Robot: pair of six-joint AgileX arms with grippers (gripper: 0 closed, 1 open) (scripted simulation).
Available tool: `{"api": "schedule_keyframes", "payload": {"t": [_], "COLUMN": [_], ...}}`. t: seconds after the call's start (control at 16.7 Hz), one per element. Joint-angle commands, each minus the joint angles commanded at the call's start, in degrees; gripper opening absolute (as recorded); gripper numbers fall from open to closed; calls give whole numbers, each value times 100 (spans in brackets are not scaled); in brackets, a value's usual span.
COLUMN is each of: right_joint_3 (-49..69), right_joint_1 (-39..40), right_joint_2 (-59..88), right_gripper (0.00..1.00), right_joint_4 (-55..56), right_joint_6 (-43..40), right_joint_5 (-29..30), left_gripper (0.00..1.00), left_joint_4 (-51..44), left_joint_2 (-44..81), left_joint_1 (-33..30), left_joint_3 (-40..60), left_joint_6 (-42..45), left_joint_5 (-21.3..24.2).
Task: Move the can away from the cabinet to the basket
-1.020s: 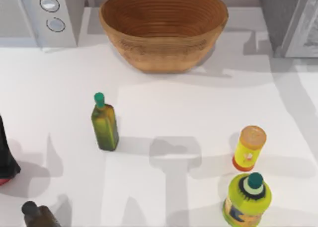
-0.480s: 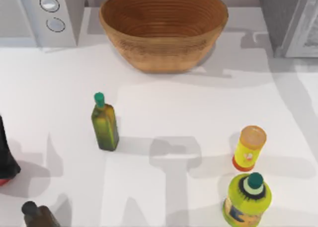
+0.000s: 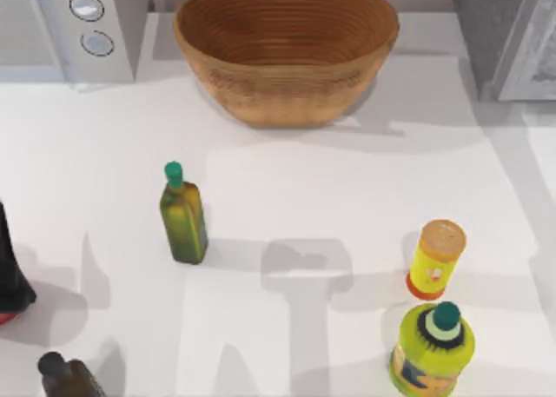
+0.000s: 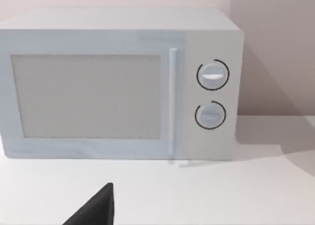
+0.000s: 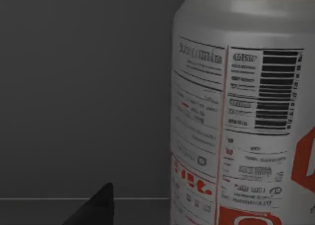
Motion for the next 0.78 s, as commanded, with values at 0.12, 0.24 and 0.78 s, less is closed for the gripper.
{"api": "schedule_keyframes", "payload": {"t": [0.12, 0.24, 0.78], "right_joint_3": [1, -21, 1774], "right_joint_1": [0, 27, -101], "right_joint_2": [1, -2, 1333], "right_gripper": [100, 100, 100], "right_joint_4": [0, -11, -438], "right_joint_6": [0, 0, -4], "right_joint_5": [0, 7, -80], "left_gripper": [100, 100, 100], "left_joint_4": [0, 0, 0], "left_joint_2": [0, 0, 0], "left_joint_1": [0, 0, 0], "left_joint_3": [0, 0, 0], "left_joint_6": [0, 0, 0], "left_joint_5": [0, 0, 0]}}
